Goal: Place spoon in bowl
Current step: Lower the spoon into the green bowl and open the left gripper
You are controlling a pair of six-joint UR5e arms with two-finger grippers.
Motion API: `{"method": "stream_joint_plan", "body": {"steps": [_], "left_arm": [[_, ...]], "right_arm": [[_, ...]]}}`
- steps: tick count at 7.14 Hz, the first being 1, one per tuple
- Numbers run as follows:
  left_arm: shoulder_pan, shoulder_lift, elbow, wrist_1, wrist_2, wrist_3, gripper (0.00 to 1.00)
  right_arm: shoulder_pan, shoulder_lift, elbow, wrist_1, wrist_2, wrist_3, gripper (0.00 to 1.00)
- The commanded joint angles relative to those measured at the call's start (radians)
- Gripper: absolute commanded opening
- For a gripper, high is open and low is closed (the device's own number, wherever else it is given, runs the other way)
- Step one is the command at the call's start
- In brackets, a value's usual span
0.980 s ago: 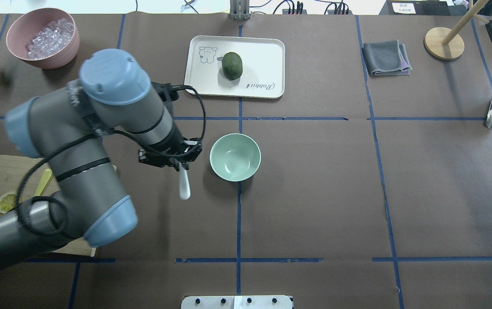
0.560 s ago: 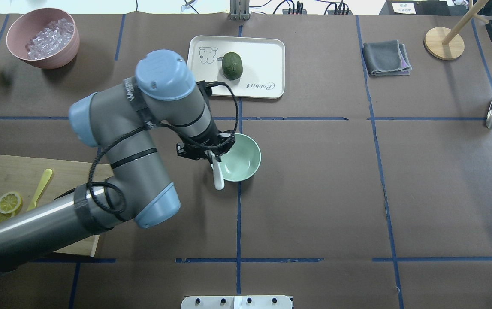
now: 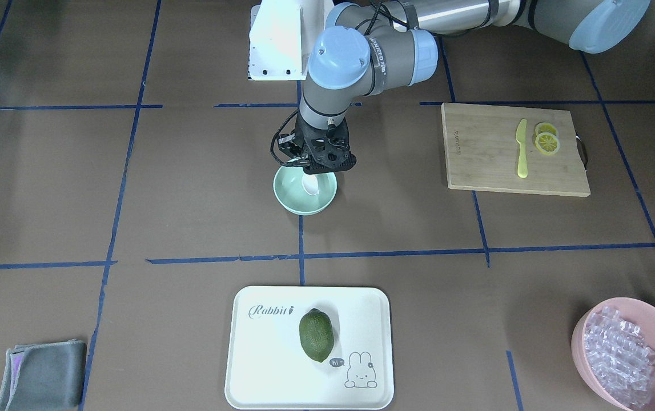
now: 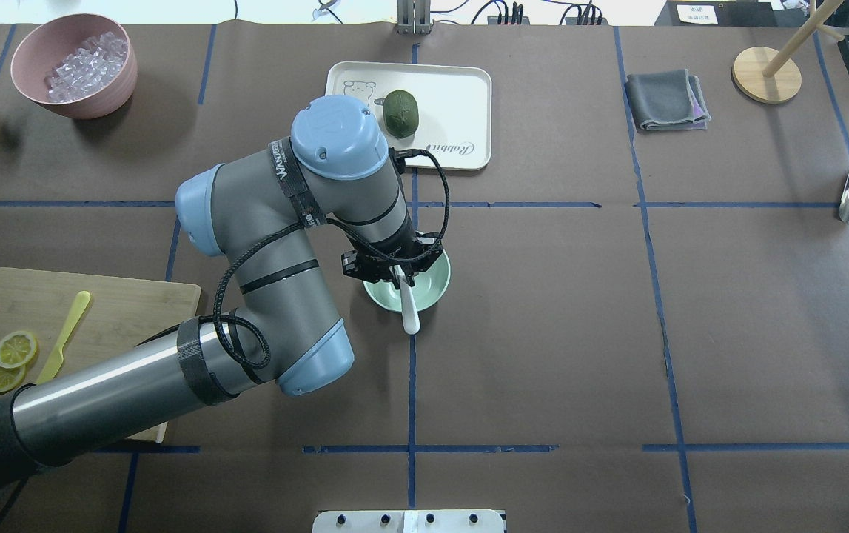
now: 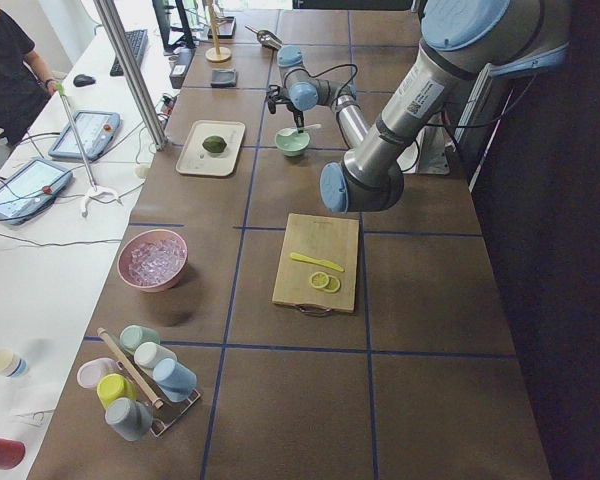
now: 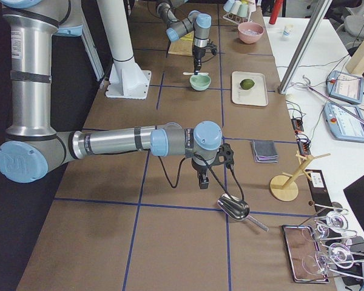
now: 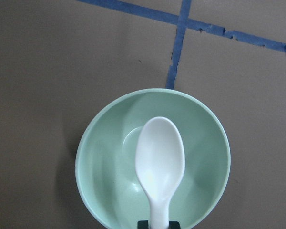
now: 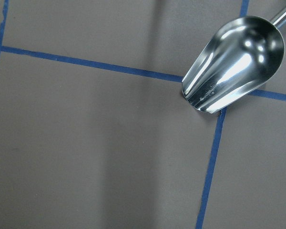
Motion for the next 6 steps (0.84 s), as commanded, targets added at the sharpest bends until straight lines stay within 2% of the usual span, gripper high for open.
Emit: {"method": "stream_joint_plan", "body": {"steps": [1, 5, 6], "left_arm": [[0.019, 0.004, 0.005, -0.023, 0.008, 0.006, 1.0], [0.007, 0.009, -0.006, -0.018, -0.002, 0.012, 1.0], [-0.034, 0.036, -0.024, -0.009, -0.054, 0.018, 1.0]], "right_arm": [[0.006, 0.004, 0.003, 0.0, 0.001, 0.001, 1.0], [0.02, 0.0, -0.003, 0.0, 0.001, -0.002, 1.0], [0.026, -0.012, -0.025, 0.0, -0.006, -0.001, 1.0]]}}
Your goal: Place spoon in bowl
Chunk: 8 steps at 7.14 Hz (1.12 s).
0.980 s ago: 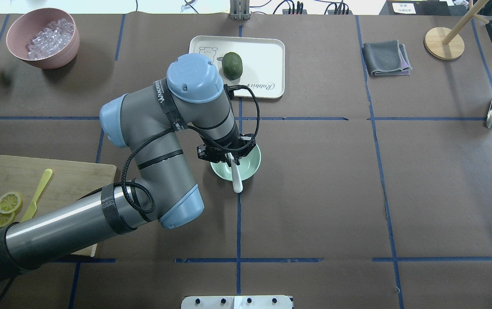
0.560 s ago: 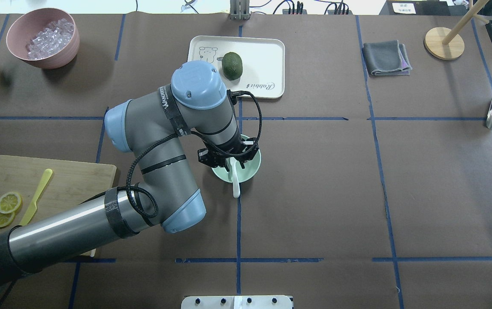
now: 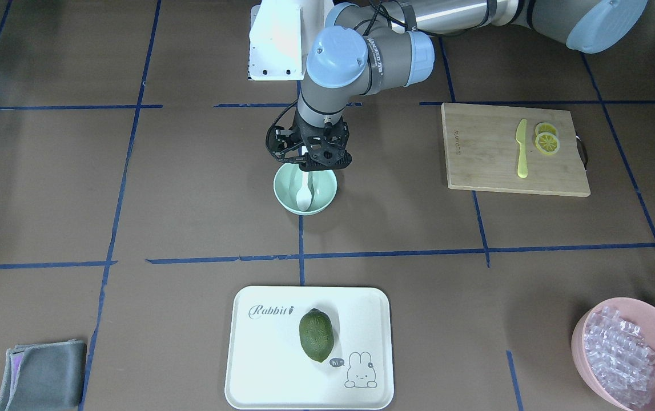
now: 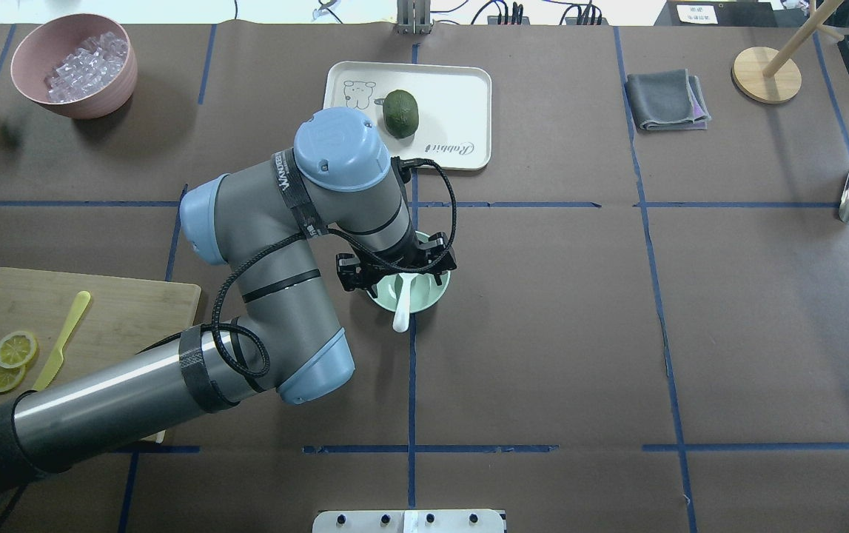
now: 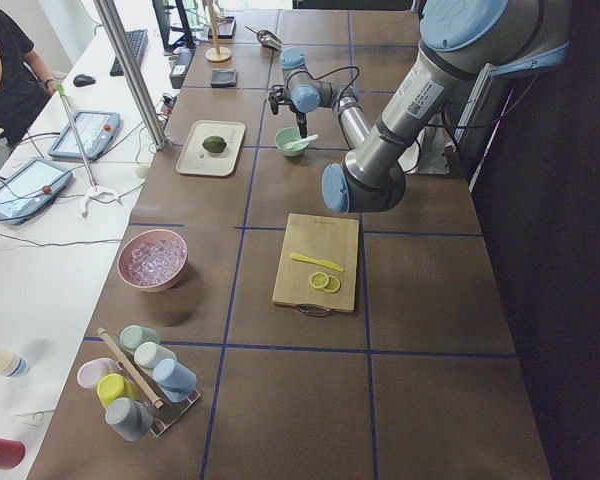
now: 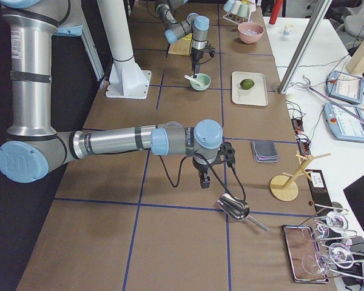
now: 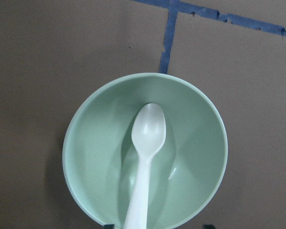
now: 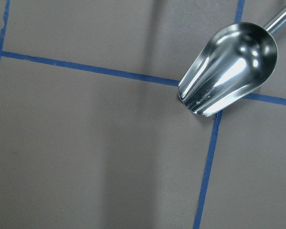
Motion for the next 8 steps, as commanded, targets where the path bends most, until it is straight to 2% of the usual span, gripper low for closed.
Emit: {"method": "stream_joint_plan", "body": {"steps": [1, 3, 4, 5, 6, 7, 8], "left_arm": [[-0.079, 0.109, -0.097, 0.023, -0.072, 0.067, 1.0], [-0.179, 0.269, -0.31, 0.199, -0.085, 0.3, 1.0], [-0.24, 0.332, -0.378, 0.262, -0.088, 0.401, 1.0], [-0.306, 0.393, -0.411, 0.29, -0.089, 0.519, 1.0], [-0.389, 0.474, -0.423, 0.293, -0.15, 0.665, 1.0], [-0.499, 0.557, -0.423, 0.292, -0.211, 0.792, 1.0], [-0.603, 0.652, -0.416, 0.292, -0.226, 0.953, 1.0]], "right_arm": [[0.009, -0.001, -0.044, 0.0, -0.004, 0.003, 1.0], [0.012, 0.007, -0.099, 0.003, -0.014, -0.003, 1.0], [0.07, 0.001, -0.122, 0.016, -0.014, -0.005, 1.0], [0.1, -0.001, -0.183, 0.061, -0.012, -0.009, 1.0], [0.109, -0.016, -0.231, 0.193, -0.011, -0.002, 1.0], [0.109, -0.011, -0.245, 0.254, -0.012, 0.006, 1.0], [0.109, -0.001, -0.238, 0.256, -0.012, 0.059, 1.0]]}}
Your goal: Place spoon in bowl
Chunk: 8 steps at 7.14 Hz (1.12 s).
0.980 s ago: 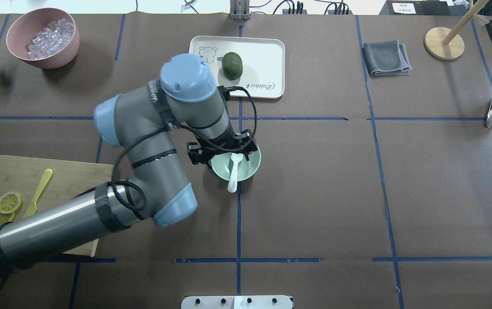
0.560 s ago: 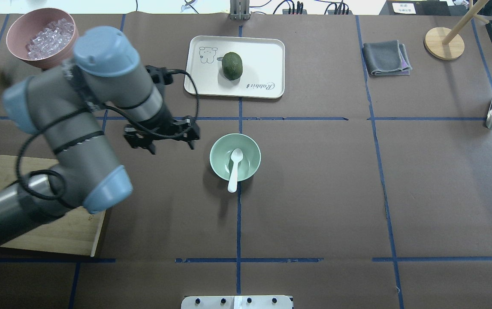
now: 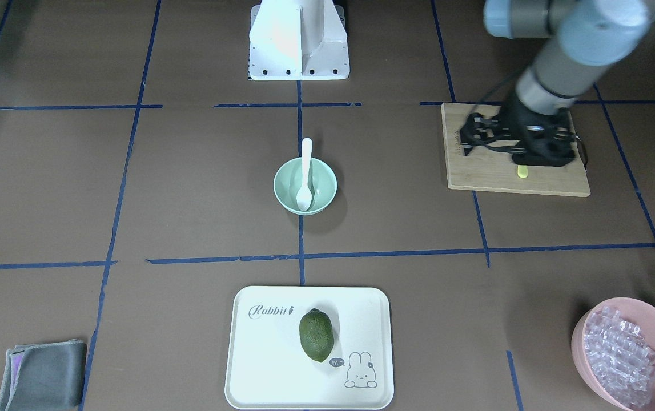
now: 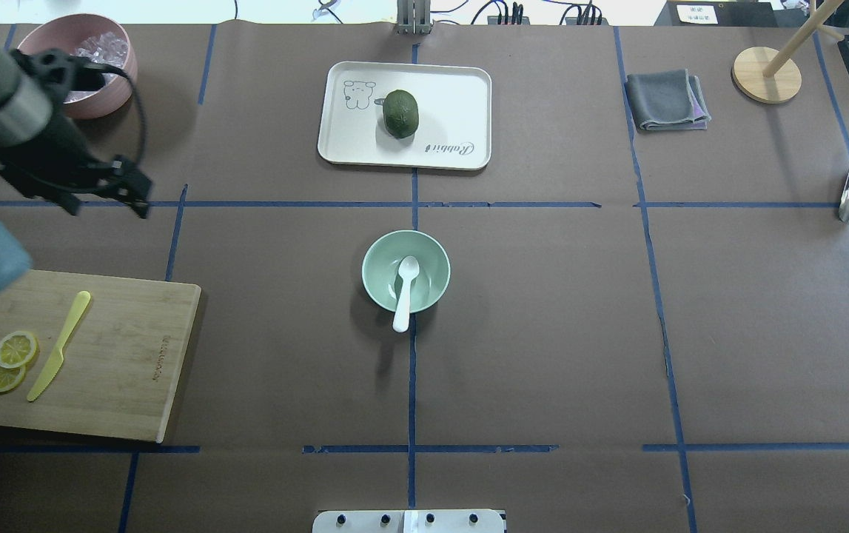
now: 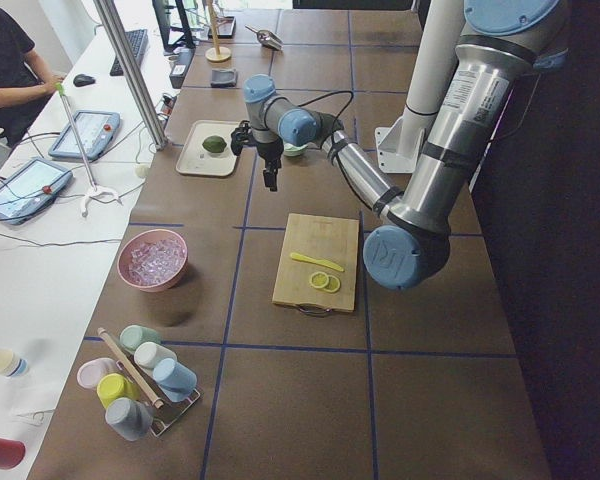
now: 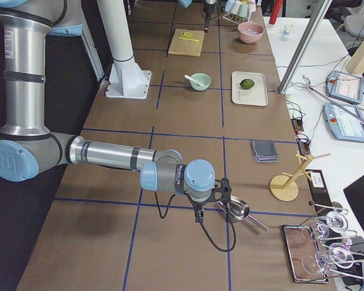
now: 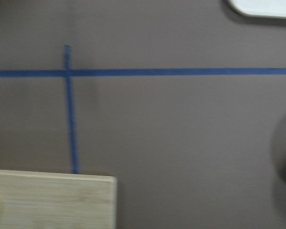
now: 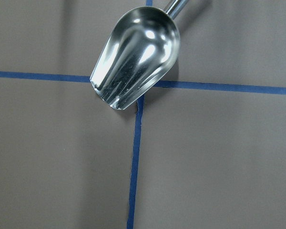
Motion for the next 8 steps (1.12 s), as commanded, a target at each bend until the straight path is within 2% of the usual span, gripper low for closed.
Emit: {"method": "stream_joint_plan", "body": {"steps": [1, 3, 4, 5, 8], "left_arm": [[-0.246, 0.181, 0.038, 0.004, -0.039, 0.373, 1.0], [-0.461, 0.203, 0.243, 0.001, -0.072, 0.704, 1.0], [-0.542, 0.203, 0.351, -0.005, -0.1, 0.83, 1.0], [-0.583, 0.241, 0.414, -0.025, -0.138, 0.944, 1.0], [-0.589, 0.294, 0.402, -0.067, -0.147, 0.915, 1.0]], "right_arm": [[0.005, 0.006, 0.009, 0.037, 0.0, 0.068, 1.0], [0.005, 0.004, 0.036, 0.004, 0.004, 0.073, 1.0], [0.005, 0.004, 0.057, -0.035, 0.004, 0.073, 1.0], [0.005, 0.004, 0.092, -0.085, 0.004, 0.073, 1.0], [0.003, 0.003, 0.111, -0.109, 0.001, 0.071, 1.0]]}}
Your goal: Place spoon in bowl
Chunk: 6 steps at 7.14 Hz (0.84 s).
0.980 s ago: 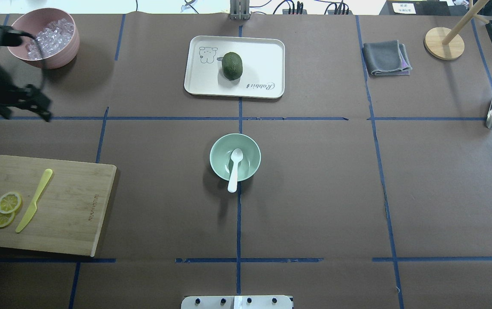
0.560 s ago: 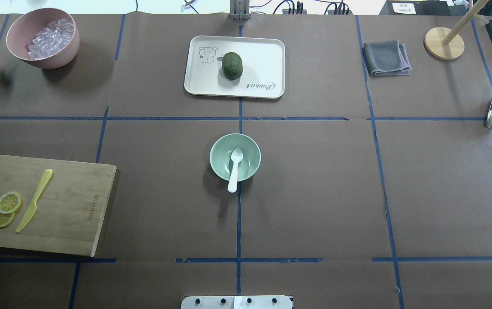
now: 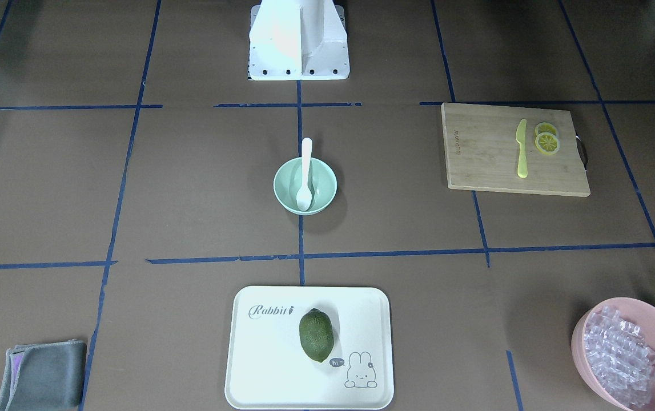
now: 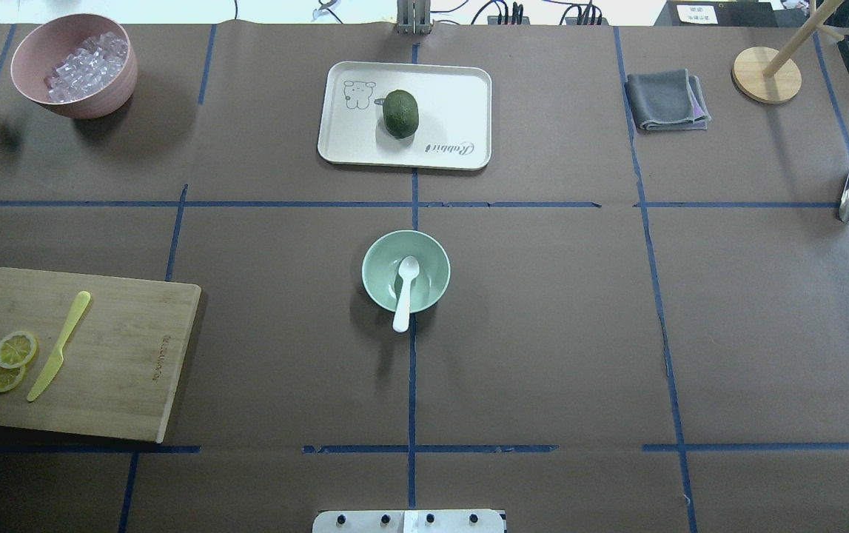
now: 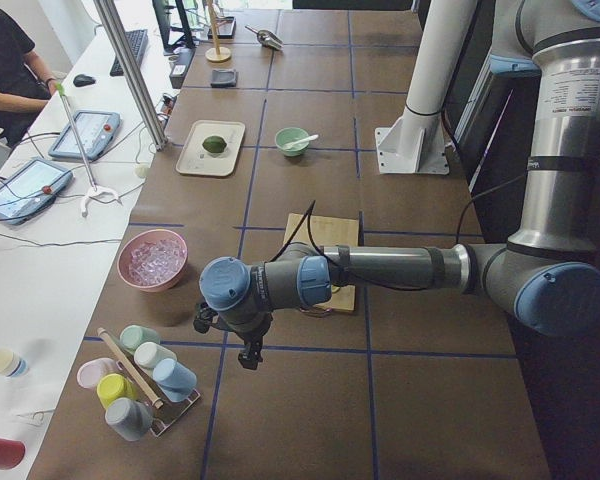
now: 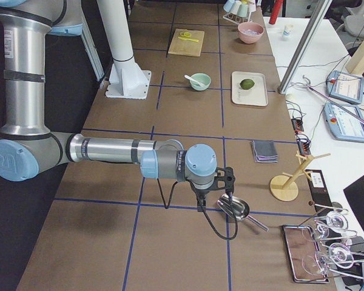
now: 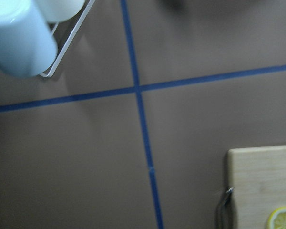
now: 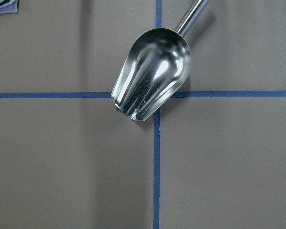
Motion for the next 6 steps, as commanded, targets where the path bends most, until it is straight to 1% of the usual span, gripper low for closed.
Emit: {"method": "stream_joint_plan", "body": {"steps": [1, 2, 4, 6], "left_arm": [[-0.004, 0.02, -0.023, -0.026, 0.005, -0.066, 1.0], [-0.004, 0.031, -0.023, -0.028, 0.006, -0.07, 1.0], [-0.001, 0.042, -0.021, -0.028, 0.007, -0.068, 1.0], [-0.001, 0.042, -0.023, -0.029, 0.007, -0.068, 1.0]], "right_arm": [[0.0, 0.0, -0.016, -0.002, -0.007, -0.004, 1.0], [-0.002, 0.0, -0.052, 0.008, -0.004, -0.015, 1.0], [-0.002, 0.001, -0.054, 0.008, -0.007, -0.015, 1.0], [-0.002, 0.0, -0.054, 0.008, -0.031, -0.013, 1.0]]}}
